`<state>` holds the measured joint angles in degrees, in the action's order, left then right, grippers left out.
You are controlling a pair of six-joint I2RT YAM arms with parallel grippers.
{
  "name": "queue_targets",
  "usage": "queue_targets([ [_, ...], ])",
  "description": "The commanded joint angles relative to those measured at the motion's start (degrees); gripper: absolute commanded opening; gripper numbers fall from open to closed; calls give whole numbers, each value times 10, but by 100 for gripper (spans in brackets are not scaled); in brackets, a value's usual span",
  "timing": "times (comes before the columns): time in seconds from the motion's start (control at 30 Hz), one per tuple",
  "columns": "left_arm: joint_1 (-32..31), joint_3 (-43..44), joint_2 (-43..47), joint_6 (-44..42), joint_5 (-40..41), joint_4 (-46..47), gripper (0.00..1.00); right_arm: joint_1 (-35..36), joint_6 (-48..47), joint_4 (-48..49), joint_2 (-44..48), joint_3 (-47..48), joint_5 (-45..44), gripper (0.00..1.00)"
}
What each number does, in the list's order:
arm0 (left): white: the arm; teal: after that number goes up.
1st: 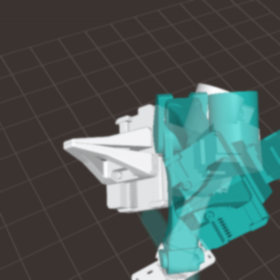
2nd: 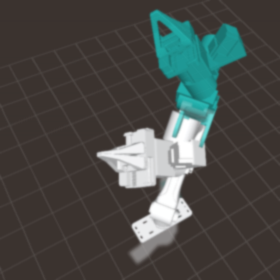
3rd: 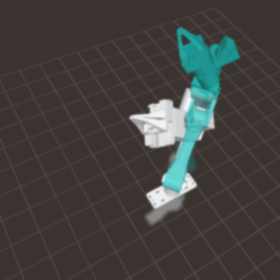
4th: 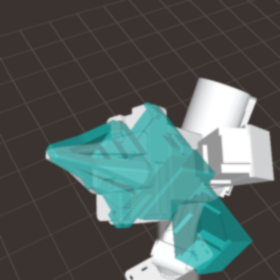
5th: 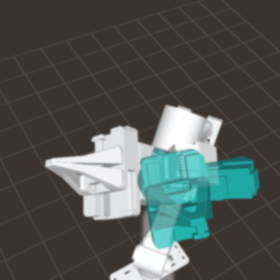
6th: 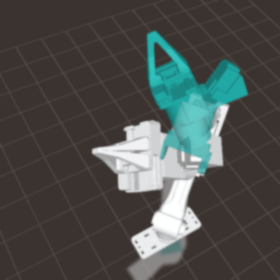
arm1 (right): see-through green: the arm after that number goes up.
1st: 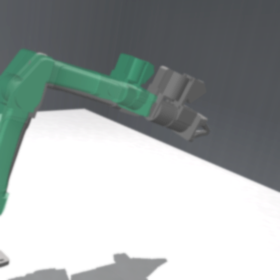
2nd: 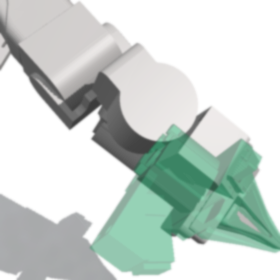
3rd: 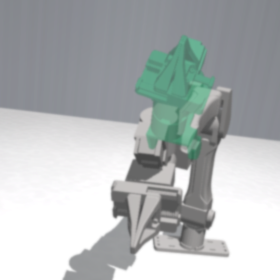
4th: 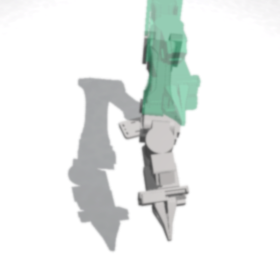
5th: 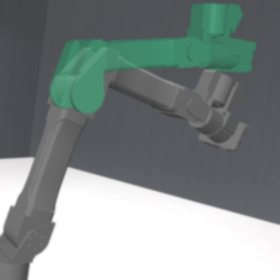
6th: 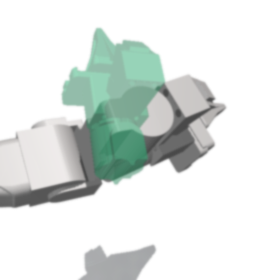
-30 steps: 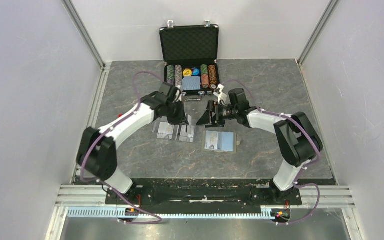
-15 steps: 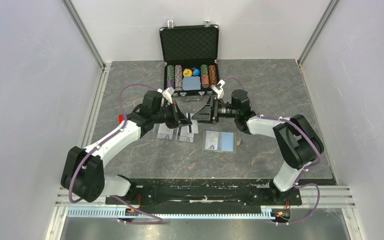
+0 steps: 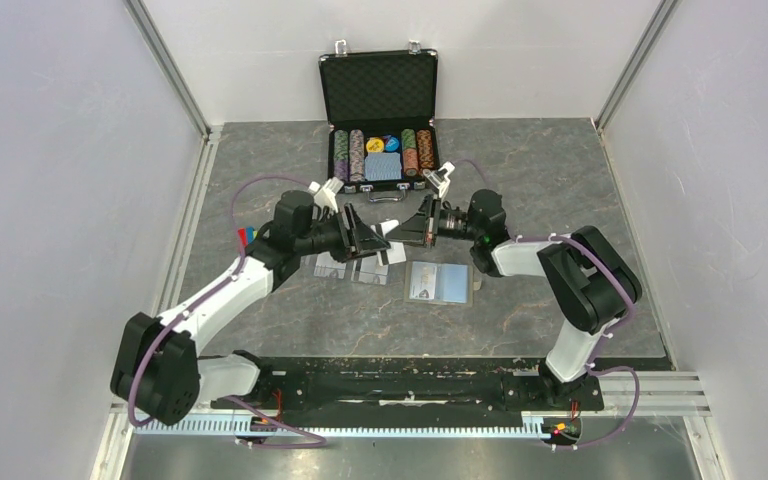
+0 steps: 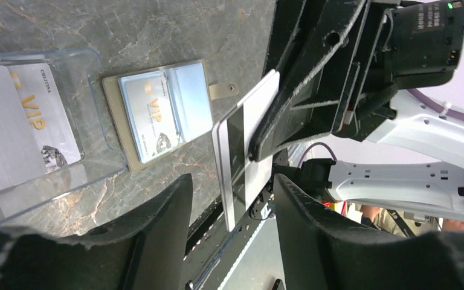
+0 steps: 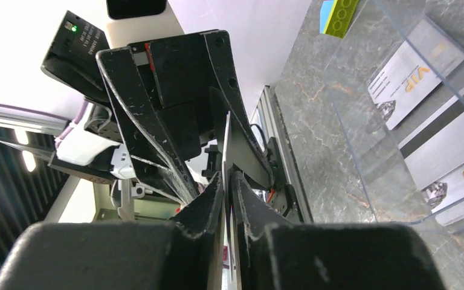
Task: Put the credit cards into the card holder
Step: Pick up the credit card from the storage box.
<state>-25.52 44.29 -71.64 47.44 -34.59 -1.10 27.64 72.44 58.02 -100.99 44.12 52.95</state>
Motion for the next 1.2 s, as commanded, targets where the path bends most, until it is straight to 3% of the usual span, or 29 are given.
queue_targets([
  [0.0, 11, -46, 49, 45, -22, 71, 59, 1, 30, 76, 19, -20, -6, 13],
  [0.33, 21, -148, 21, 196, -108, 356, 55, -1, 46, 90, 53, -52, -9, 22],
  [0.63, 2, -135, -1, 199, -107, 396, 52, 0, 50, 82, 74, -71, -7, 21],
  [0.73, -11, -120, -17, 205, -105, 417, 35, 0, 46, 77, 79, -79, -4, 22],
  [0.8, -15, -115, -22, 211, -101, 427, 3, 0, 40, 71, 85, -84, -3, 27],
  [0.9, -14, -120, 2, 206, -66, 409, 2, -1, 14, 44, 105, -94, -8, 46],
  [1.0, -14, -115, 43, 165, -26, 317, 2, -2, -34, -25, 127, -96, -11, 60],
  [1.13, -14, -107, 90, 121, 5, 227, 2, -2, -90, -108, 148, -90, -10, 60],
  [1.17, -14, -107, 95, 117, 8, 218, 2, -2, -95, -116, 149, -89, -8, 55],
])
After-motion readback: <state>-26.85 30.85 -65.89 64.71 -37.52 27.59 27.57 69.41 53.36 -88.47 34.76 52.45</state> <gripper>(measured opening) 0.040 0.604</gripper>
